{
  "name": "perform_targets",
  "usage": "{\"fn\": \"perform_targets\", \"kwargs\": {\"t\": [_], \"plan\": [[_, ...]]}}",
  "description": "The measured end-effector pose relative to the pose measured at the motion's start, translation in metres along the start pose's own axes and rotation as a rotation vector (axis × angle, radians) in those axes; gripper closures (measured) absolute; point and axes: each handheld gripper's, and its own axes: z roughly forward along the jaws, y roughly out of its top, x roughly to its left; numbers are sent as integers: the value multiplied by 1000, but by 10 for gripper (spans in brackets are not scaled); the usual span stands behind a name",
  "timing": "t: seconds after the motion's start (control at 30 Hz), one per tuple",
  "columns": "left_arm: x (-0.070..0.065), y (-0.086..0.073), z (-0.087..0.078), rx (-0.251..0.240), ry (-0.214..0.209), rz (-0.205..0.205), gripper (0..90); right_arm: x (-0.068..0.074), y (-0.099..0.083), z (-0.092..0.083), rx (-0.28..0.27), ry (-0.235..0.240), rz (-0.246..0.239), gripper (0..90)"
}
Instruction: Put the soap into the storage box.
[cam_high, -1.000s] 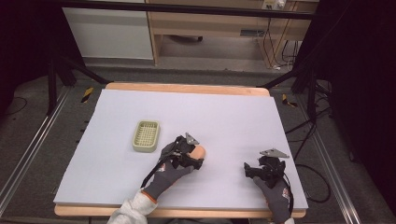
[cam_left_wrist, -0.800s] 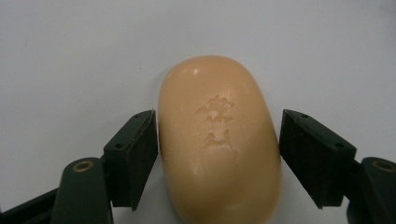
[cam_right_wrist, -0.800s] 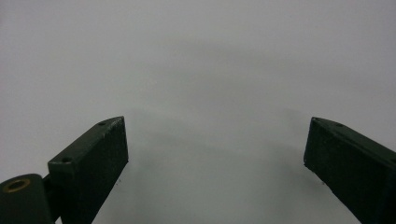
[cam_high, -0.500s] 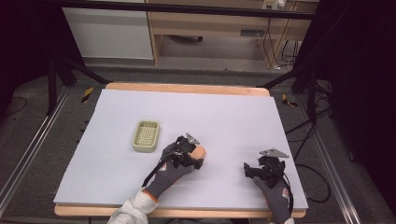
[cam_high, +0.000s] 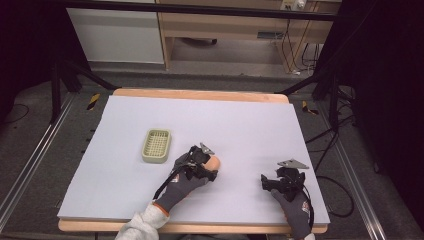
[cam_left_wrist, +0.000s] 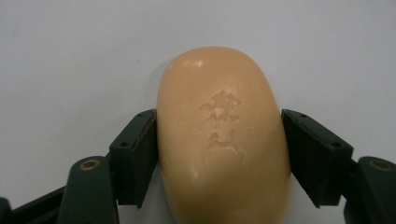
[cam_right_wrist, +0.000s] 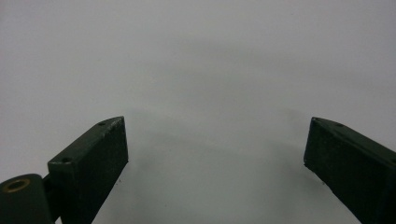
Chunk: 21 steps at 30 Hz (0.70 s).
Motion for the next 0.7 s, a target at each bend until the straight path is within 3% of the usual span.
{"fn": "perform_targets", "kwargs": {"t": [0.43,0.7], "plan": [[1,0,-4,16,-12,6,307,-1,0,0,-4,0,-2,67],[6,0,-23,-19,-25,-6,309,-2,0,-1,0,0,0,67]]}}
